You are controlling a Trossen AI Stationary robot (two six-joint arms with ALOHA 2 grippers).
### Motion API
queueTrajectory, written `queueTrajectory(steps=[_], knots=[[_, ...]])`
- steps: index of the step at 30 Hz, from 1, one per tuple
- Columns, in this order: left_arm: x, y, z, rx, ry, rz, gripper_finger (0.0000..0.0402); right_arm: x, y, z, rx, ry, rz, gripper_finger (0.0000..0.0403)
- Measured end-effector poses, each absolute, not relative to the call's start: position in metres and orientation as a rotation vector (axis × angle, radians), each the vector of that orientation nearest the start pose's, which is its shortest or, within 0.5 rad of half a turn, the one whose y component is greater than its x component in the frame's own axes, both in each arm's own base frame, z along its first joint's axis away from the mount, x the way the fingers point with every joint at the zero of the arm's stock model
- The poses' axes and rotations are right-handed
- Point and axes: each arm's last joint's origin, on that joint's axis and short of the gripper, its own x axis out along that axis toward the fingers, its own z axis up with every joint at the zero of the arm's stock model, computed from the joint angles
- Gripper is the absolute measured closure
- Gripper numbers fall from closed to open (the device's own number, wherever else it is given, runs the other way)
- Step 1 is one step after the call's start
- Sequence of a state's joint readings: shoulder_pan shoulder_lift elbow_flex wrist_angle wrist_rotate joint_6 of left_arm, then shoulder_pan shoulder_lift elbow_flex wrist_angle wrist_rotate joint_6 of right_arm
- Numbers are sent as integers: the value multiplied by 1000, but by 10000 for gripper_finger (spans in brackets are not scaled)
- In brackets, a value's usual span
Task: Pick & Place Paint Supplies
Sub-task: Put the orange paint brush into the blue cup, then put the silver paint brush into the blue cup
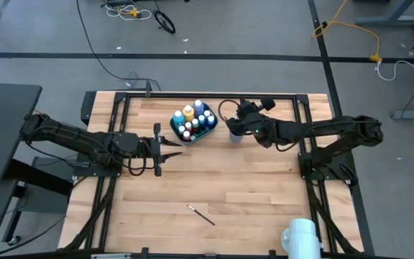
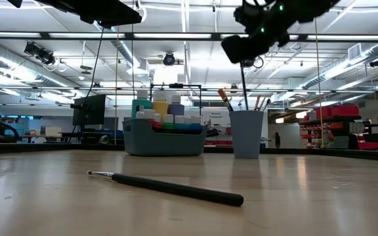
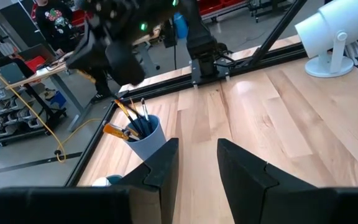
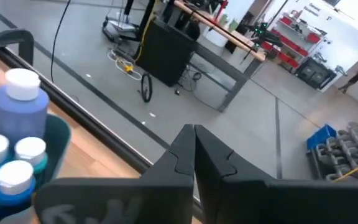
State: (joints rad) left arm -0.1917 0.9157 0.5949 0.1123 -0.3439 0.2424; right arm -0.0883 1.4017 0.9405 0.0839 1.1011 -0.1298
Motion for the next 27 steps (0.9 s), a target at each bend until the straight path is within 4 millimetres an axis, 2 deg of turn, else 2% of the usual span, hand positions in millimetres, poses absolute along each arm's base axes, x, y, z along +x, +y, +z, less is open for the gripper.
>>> queueTrajectory(steps=[6, 15, 21, 27], knots=[[202, -29, 273, 297, 220, 127, 283, 283, -63, 245, -248, 345, -1101, 403], [202, -29, 273, 298, 220, 127, 283, 273, -52, 209, -239, 384, -857, 400], [202, -29, 273, 298, 220, 126, 283, 274, -43, 207, -273, 389, -818, 373], [202, -29, 273, 298, 220, 128, 283, 278, -33, 219, -278, 272, -792, 329]])
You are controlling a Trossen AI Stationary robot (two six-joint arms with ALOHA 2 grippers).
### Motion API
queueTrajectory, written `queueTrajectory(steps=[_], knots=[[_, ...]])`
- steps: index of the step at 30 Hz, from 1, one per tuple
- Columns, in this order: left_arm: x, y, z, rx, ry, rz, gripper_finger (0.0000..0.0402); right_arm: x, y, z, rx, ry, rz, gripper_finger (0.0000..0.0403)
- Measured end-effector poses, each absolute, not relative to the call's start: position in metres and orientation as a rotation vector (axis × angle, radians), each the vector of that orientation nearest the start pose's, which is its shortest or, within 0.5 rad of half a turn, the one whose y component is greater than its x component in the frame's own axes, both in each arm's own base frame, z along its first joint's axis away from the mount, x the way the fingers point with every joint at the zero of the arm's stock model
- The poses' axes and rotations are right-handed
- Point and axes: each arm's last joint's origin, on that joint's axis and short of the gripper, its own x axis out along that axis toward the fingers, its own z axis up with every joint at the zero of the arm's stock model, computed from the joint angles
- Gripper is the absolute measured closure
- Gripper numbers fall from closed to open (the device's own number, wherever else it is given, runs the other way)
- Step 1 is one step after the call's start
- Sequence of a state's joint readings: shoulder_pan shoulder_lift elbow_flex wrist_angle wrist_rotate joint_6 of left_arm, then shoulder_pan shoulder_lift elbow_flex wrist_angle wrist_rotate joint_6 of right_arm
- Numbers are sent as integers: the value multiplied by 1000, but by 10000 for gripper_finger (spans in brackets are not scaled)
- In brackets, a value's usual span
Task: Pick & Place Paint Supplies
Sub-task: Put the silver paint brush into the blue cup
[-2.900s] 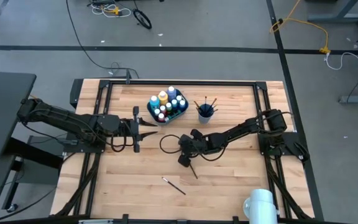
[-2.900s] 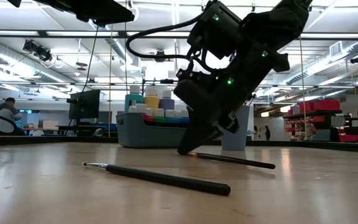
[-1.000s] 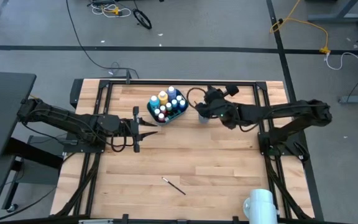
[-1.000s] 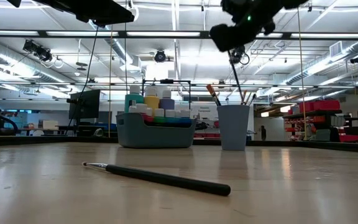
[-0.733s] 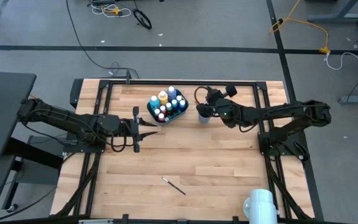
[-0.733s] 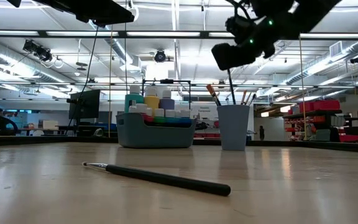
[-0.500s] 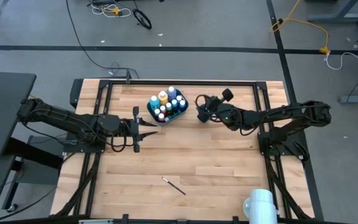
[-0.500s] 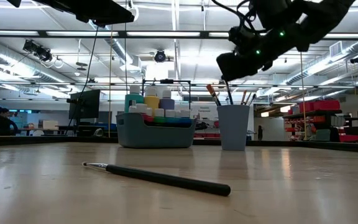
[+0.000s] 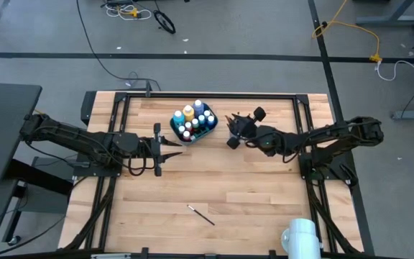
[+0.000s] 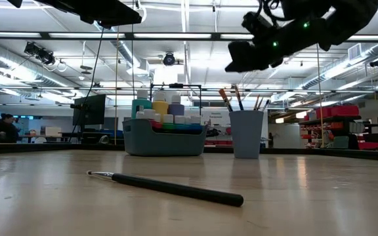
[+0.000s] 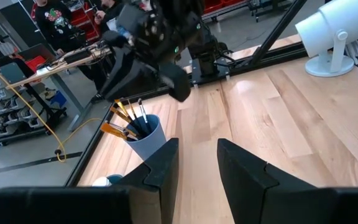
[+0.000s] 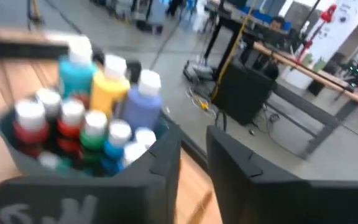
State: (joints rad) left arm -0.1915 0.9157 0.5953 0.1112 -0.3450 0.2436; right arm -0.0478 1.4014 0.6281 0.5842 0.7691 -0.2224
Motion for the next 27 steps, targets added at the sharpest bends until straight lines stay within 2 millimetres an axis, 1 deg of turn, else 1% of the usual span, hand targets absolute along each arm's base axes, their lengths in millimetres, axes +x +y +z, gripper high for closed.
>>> queueTrajectory(steps=[4, 7, 10, 12, 15, 20, 24, 27], knots=[[202, -29, 273, 296, 220, 122, 283, 280, -25, 226, -250, 188, -772, 300], [202, -31, 272, 289, 215, 67, 283, 281, -16, 228, -236, 157, -732, 285], [203, -34, 270, 245, 207, -47, 283, 283, -7, 228, -199, 136, -613, 276], [205, -37, 262, 208, 232, -135, 283, 285, -3, 228, -163, 118, -519, 274], [210, -41, 245, 149, 264, -230, 283, 286, 1, 227, -134, 109, -419, 275], [220, -51, 205, 51, 295, -313, 283, 287, 3, 225, -66, 117, -332, 290], [230, -69, 176, 10, 299, -400, 283, 287, 5, 221, -62, 158, -287, 302], [237, -85, 156, 25, 290, -445, 283, 286, 5, 218, -33, 182, -277, 308]])
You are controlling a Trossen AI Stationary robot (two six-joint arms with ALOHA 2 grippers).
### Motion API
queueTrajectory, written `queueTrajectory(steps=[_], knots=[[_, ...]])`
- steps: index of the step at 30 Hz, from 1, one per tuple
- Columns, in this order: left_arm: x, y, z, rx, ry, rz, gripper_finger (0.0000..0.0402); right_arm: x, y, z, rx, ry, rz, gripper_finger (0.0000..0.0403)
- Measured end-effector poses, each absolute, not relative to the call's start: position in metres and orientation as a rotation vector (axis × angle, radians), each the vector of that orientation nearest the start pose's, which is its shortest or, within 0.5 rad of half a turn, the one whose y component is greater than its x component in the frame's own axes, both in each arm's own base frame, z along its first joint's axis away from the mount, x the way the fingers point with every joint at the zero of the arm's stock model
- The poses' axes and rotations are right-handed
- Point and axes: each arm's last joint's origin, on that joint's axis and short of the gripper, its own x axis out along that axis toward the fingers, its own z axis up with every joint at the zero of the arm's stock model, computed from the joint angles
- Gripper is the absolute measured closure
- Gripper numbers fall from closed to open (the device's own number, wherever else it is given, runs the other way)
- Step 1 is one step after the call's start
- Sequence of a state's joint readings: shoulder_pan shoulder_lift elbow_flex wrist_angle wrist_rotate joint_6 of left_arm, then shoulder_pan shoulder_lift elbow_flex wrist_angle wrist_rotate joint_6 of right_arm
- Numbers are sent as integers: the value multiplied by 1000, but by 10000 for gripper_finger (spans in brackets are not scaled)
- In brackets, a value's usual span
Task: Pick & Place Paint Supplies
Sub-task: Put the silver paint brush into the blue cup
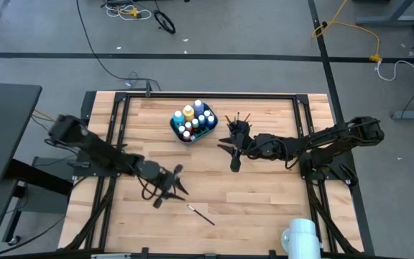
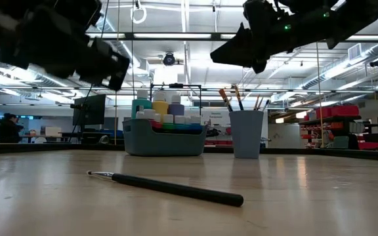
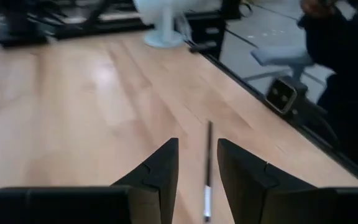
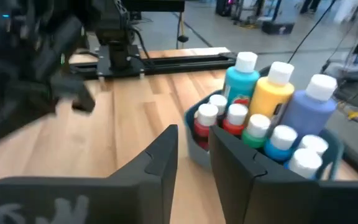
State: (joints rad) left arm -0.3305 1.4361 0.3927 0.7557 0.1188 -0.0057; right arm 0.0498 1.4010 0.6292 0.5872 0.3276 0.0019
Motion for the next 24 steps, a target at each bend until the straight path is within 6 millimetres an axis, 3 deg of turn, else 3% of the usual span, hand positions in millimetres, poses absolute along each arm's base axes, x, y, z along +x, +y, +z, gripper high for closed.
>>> queueTrajectory(steps=[6, 14, 24], knots=[[247, -109, 118, 26, 311, -497, 283, 286, 13, 217, 29, 182, -229, 312], [254, -120, 72, 82, 441, -377, 283, 284, 31, 215, 14, 211, -165, 314], [263, -128, 63, 75, 434, -379, 283, 283, 35, 212, -11, 236, -150, 315]])
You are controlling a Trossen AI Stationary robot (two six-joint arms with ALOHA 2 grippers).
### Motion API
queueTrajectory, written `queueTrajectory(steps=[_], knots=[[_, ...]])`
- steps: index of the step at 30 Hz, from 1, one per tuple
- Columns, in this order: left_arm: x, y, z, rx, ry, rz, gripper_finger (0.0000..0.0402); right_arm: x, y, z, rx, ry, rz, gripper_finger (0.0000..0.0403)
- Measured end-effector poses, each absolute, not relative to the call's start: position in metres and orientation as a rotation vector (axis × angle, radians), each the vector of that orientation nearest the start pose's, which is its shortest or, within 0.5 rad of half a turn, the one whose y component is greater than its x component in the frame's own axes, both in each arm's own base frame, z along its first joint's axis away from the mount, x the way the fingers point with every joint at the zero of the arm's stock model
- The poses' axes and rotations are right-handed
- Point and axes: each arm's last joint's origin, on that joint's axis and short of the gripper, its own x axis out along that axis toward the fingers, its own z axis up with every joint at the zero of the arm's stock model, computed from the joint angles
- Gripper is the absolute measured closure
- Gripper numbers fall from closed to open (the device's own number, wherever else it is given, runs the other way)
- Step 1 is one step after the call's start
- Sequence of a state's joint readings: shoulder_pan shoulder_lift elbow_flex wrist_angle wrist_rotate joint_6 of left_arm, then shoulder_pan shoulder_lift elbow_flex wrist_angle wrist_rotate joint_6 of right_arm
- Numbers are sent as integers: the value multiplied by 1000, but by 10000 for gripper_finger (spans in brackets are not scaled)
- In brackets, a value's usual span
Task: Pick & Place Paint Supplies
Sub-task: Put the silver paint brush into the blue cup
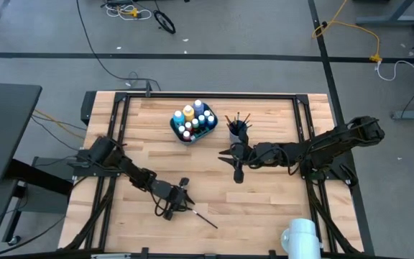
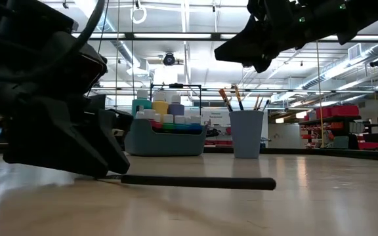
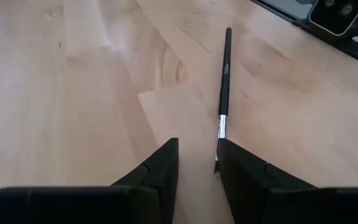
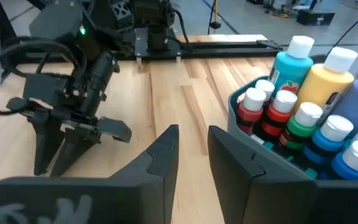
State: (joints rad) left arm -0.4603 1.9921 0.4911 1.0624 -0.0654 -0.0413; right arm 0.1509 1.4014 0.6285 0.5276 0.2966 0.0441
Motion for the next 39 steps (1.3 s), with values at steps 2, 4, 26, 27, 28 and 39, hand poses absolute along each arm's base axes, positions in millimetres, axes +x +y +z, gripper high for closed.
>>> queueTrajectory(steps=[2, 4, 26, 27, 28, 39], knots=[[263, -128, 65, 74, 411, -372, 283, 283, 34, 211, -14, 252, -151, 315], [264, -128, 67, 86, 379, -376, 283, 283, 34, 211, -15, 253, -152, 315], [263, -127, 66, 56, 427, -337, 283, 283, 34, 210, 9, 254, -156, 315], [263, -127, 66, 57, 426, -335, 283, 283, 34, 210, 9, 254, -156, 315], [263, -127, 66, 63, 426, -332, 283, 283, 34, 210, 9, 254, -156, 315], [285, -137, 72, 150, 484, -330, 283, 283, 34, 210, 7, 254, -156, 315]])
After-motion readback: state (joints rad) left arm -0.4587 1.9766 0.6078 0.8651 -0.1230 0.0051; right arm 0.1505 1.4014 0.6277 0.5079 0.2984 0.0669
